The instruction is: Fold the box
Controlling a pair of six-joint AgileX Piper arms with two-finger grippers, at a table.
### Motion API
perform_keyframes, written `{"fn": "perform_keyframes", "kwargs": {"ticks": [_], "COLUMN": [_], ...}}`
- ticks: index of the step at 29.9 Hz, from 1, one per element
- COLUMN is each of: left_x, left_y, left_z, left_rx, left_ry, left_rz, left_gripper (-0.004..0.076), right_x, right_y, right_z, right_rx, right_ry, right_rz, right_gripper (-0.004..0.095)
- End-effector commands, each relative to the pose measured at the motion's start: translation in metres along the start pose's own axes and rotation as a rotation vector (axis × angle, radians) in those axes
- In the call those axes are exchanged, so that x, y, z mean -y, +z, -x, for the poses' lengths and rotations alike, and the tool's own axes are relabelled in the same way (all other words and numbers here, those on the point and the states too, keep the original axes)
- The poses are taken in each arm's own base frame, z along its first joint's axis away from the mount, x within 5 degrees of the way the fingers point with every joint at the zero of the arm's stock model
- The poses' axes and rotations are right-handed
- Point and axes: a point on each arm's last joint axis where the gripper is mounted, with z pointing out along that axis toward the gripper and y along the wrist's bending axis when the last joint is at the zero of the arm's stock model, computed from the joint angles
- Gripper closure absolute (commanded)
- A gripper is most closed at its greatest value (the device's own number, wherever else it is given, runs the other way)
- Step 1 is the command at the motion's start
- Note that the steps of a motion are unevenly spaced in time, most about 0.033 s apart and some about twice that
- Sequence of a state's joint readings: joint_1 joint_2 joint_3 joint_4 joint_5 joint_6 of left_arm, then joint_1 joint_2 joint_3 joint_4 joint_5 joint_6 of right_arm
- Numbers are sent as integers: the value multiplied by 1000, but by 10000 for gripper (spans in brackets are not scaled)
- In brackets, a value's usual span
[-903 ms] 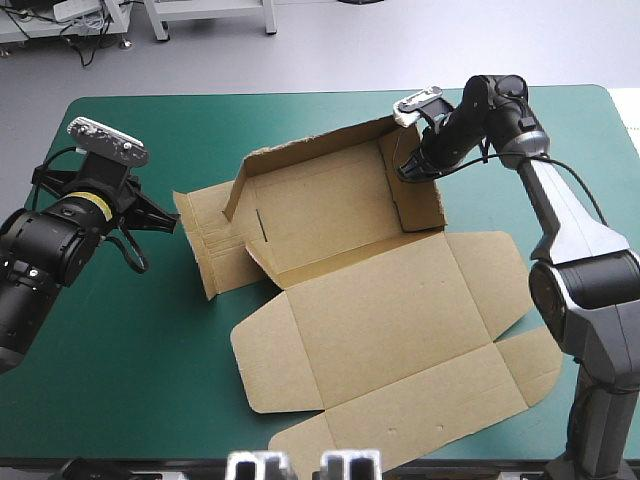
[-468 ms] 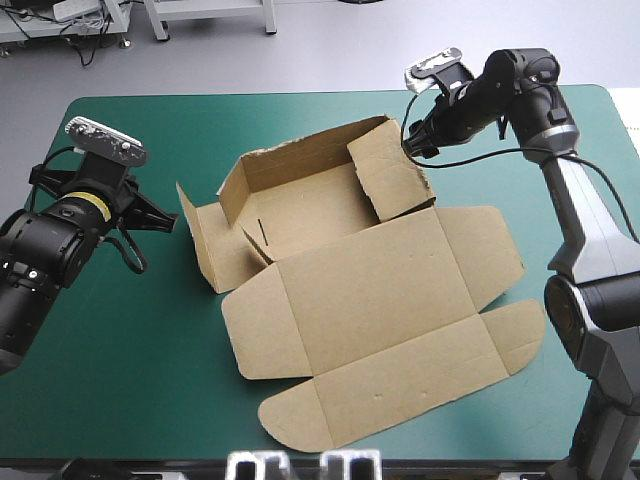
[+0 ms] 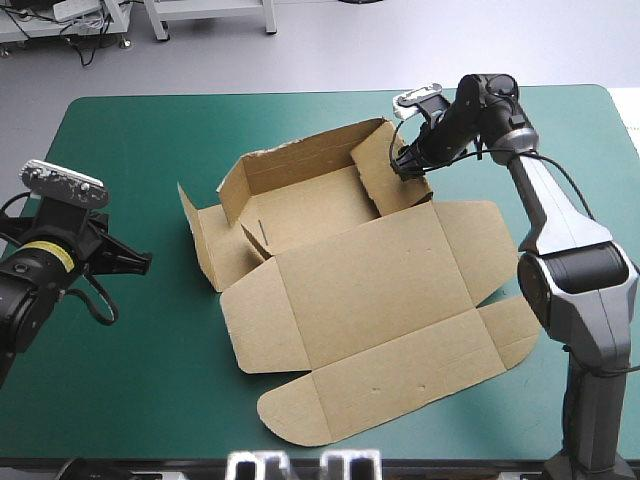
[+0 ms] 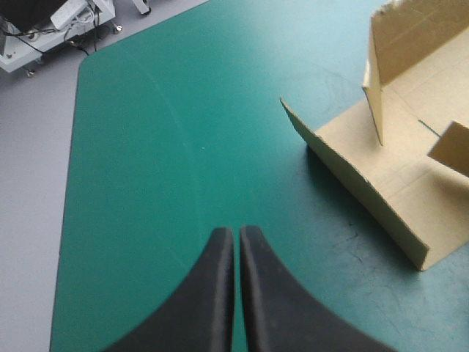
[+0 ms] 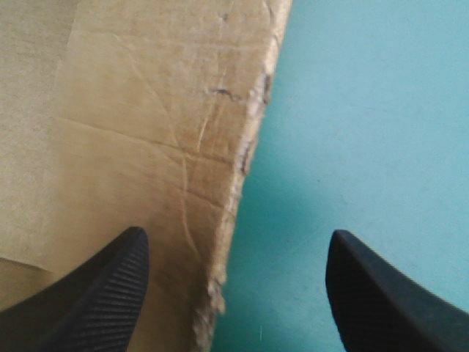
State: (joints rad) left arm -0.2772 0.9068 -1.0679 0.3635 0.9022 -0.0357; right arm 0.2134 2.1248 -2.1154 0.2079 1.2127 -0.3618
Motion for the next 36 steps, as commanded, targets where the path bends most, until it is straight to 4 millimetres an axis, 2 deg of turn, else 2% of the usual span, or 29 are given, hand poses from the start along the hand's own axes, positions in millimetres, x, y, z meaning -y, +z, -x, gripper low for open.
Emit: {"fn": "perform_keyframes", "kwargs": {"ticks": [1, 4, 7, 10, 17, 18, 20, 22, 25, 30, 34, 36], "left_x": [0, 1, 3, 3, 3, 3, 4, 4, 4, 0, -2, -3], "left_y": [-13, -14, -14, -14, -14, -14, -14, -14, -15, -15, -16, -16], "left_z": [-3, -10, -14, -15, -13, -11, -9, -8, -8, -4, 0, 2], "left_rx": [78, 73, 66, 65, 92, 104, 125, 139, 146, 188, 234, 254], "left_ry": [-38, -44, -45, -46, -68, -78, -82, -88, -87, -118, -133, -149], "left_rz": [-16, -26, -30, -32, -40, -41, -45, -51, -49, -13, 2, 13], "left_gripper": [710, 710, 710, 710, 710, 710, 710, 710, 710, 710, 710, 710], "right_x": [-4, -5, -5, -4, -5, -6, -7, -7, -4, 8, 4, 0], "right_y": [-14, -1, 8, 16, 20, 17, 6, -14, -55, -146, -218, -244], "right_z": [11, 12, 13, 11, 12, 12, 13, 15, 15, 1, -18, -29], "right_rx": [94, 87, 79, 60, 66, 69, 76, 111, 191, 363, 537, 602], "right_ry": [20, 37, 40, 42, 12, 16, 13, 10, 13, 37, 17, 2], "right_rz": [32, 75, 95, 100, 130, 141, 171, 191, 164, 93, 100, 99], "right_gripper": [270, 271, 320, 453, 898, 931, 932, 932, 932, 932, 933, 933]}}
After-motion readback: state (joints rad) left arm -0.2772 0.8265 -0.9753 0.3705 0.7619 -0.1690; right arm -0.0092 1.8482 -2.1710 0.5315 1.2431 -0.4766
